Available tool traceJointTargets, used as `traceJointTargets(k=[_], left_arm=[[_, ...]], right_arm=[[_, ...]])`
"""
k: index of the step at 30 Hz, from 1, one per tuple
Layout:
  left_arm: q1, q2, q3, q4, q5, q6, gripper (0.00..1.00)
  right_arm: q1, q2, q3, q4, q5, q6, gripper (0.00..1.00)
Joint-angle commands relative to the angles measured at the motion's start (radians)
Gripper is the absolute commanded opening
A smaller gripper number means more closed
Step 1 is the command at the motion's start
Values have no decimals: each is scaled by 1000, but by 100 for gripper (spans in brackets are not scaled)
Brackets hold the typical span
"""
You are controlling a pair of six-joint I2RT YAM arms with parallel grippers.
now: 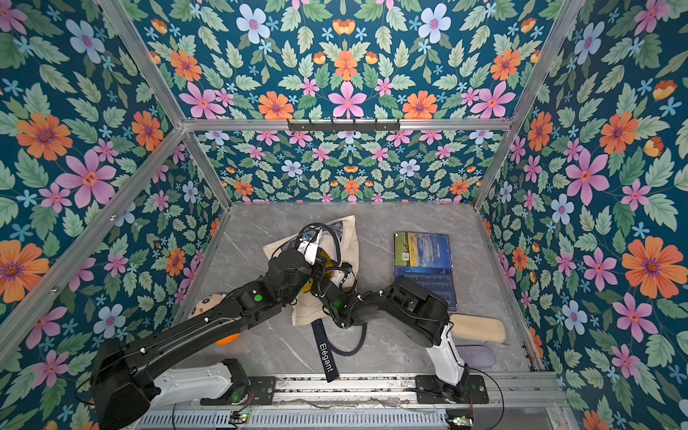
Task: Take out the books from the canvas bag
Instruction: Pick up the book from the canvas bag.
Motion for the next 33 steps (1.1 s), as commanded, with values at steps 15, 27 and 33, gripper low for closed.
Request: traceJointTargets(k=[15,27,33], left_arm=[[-1,-4,2,76,34,-5,0],[-1,5,2,76,52,-3,0],[-1,7,2,76,58,-3,0]], right_arm=[[8,54,-47,87,13,64,64],[-11,-27,-48,170,109,-133,29],[-37,-28,-10,177,77,-141,29]])
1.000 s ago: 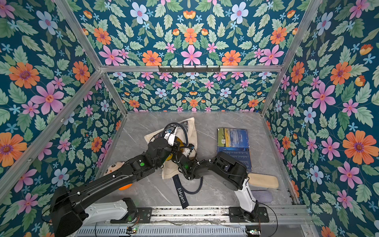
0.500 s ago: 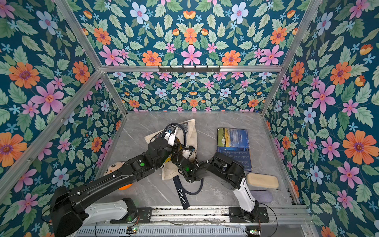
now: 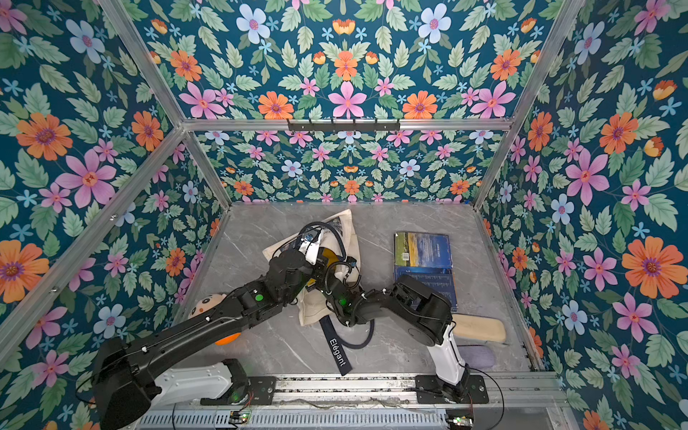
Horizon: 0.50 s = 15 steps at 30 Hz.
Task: Take out the books from the canvas bag
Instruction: Pick up the book from the canvas bag.
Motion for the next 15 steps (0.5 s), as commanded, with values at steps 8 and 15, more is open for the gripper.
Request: traceJointTargets(k=[8,15], left_arm=[[-2,-3,1,64,45,-4,0],[-3,-9,-1,65,28,0,0]], right_arm=[[-11,28,76,56,-28,-23,47],[-11,12,41,110,-81,-42,17]])
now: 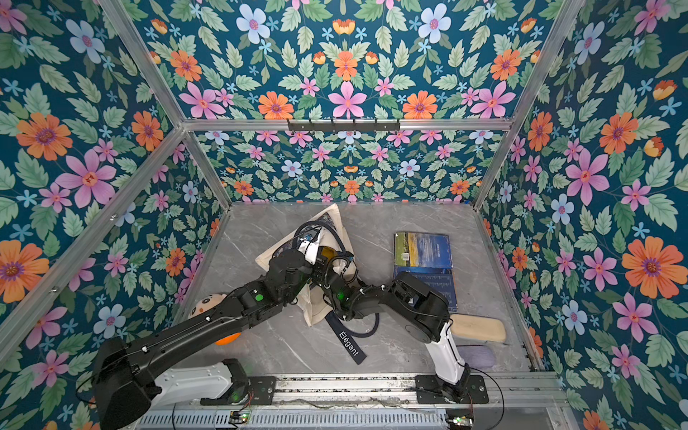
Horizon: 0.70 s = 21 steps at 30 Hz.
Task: Take out the books from the canvas bag
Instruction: Pick up the book from the canvas bag.
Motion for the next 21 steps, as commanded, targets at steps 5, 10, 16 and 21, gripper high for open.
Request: traceJointTargets(k=[5,10,16,21], left_arm=[[-4,3,5,60,12,-3,0],[-3,23,17,45,-13,-2,0],[-2,53,36,22,-55,15,0],[7,82,58,-3,-83,20,0]], right_arm=[[1,-67,-68,127,-78,-55,6],[1,-130,-133,155,-108,-94,0],[0,-206,-205,160,-133,-130,0],[2,-266,-255,159,-150,-163,0]])
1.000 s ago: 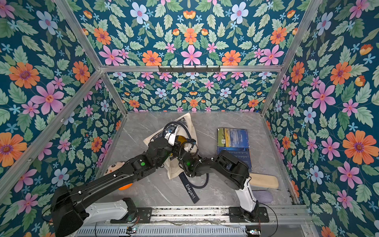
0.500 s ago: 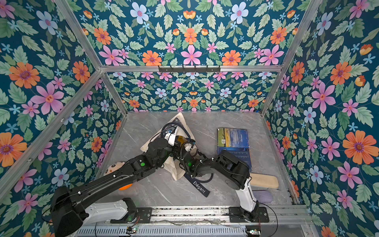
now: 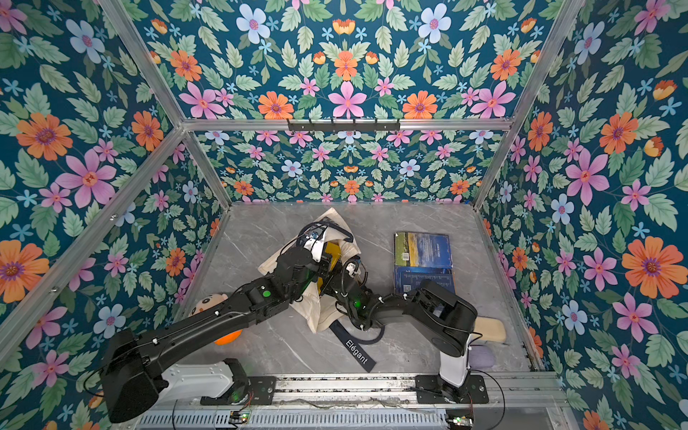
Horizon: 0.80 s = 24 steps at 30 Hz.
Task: Take out the books from the canvas bag
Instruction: Pick up the book from the canvas bag.
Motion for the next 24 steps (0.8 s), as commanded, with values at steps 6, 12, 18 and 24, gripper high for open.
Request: traceJointTargets(k=[6,12,18,24], left_arm=[[39,34,39,-39,-42,-23,0],[65,64,61,-67,-29,-62,0],[90,73,72,-83,4,-100,0],[99,73,75,-87,21,-110,0]], right_arm=[[14,-99,-60,109,-29,-115,0],[25,-216,-112,104,-71,-191,0],[25,-317,-189,111,-128,-250,0],[26,-420,-257,116,-165,-298,0]])
